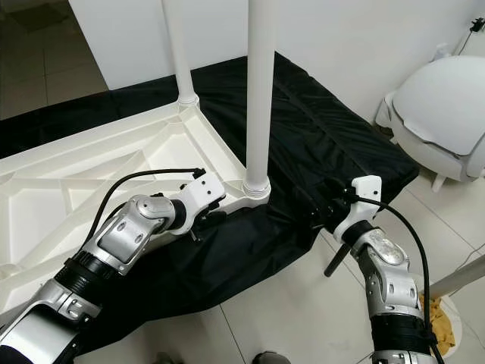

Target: Building children table

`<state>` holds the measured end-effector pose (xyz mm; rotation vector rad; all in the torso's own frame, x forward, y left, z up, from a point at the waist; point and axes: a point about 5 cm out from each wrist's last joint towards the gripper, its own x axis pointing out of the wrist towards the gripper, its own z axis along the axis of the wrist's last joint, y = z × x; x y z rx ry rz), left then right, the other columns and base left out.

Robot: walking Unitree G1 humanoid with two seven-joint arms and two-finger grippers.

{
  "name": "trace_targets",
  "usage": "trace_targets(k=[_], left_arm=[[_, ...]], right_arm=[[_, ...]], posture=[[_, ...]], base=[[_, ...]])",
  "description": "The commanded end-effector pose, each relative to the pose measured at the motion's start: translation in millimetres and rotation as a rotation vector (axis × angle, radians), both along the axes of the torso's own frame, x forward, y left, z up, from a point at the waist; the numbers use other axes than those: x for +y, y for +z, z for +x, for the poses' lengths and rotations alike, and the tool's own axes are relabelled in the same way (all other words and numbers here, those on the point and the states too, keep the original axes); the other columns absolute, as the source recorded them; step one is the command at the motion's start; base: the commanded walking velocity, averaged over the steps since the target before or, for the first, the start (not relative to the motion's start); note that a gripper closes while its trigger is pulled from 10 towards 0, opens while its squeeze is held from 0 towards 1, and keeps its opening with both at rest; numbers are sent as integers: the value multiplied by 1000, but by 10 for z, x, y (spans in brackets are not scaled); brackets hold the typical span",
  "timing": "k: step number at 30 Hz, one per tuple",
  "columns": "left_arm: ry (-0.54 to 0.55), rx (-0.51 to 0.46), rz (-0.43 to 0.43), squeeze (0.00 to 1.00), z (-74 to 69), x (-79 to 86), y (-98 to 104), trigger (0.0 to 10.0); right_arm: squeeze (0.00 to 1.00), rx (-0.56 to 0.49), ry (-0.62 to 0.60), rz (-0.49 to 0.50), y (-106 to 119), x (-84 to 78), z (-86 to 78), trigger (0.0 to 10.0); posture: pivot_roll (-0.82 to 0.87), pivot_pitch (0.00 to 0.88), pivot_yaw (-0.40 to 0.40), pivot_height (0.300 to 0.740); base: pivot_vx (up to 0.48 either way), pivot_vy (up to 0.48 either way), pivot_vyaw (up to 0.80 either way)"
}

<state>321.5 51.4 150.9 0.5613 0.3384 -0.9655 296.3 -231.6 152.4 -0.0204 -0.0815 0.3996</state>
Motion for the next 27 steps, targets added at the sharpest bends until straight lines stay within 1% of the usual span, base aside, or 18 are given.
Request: trace_targets(k=[1,4,6,7,8,10,12,13,17,19,21,25,26,27], left_arm=[[49,-30,-16,0,49,21,92,10000],[35,-45,-52,0,49,-83,161,10000],[32,-46,-64,0,46,-121,179,10000],[26,-45,-68,0,40,-172,180,10000],[26,-45,-68,0,40,-172,180,10000],[18,-43,-70,0,29,-239,173,10000],[18,-40,-71,0,24,-259,171,10000],[14,-27,-69,0,14,-326,130,10000],[19,-28,-63,0,20,-371,107,10000],[44,-39,-61,0,62,-434,105,10000],[47,-42,-60,0,68,-442,106,10000],[73,-47,-84,0,103,-474,155,10000],[72,-40,-97,1000,103,-486,178,10000],[69,-35,-105,1000,99,-494,192,10000]], right_arm=[[0,10,20,-8,-30,26,6,10000],[0,9,20,-8,-25,21,10,10000],[0,9,20,-9,-23,20,13,10000],[0,7,20,-9,-19,21,14,10000],[0,7,20,-9,-19,21,14,10000],[0,5,20,-8,-13,23,17,10000],[0,4,20,-7,-12,24,18,10000],[0,3,18,-2,-13,32,15,10000],[0,2,15,1,-10,33,13,10000],[0,-2,13,-2,4,25,8,10000],[0,-2,13,-3,5,23,7,10000],[0,-4,3,1,14,7,13,10000],[0,-4,1,0,14,4,13,10000],[0,-4,1,-2,13,3,12,10000]], posture=[[-140,34,36,740],[-141,36,35,740],[-141,36,35,740],[-144,41,36,740],[-144,41,36,740],[-144,43,37,740],[-144,43,37,740],[-145,46,37,740],[-148,55,35,740],[-150,63,33,740],[-150,63,33,740],[-154,67,27,740],[-152,70,27,740],[-152,70,27,740]], base=[[0,0,0],[0,0,0],[0,0,0],[0,0,0],[0,0,0],[0,0,0],[0,0,0],[0,0,0],[0,0,0],[0,0,0],[0,0,0],[0,0,0],[0,0,0],[0,0,0]])
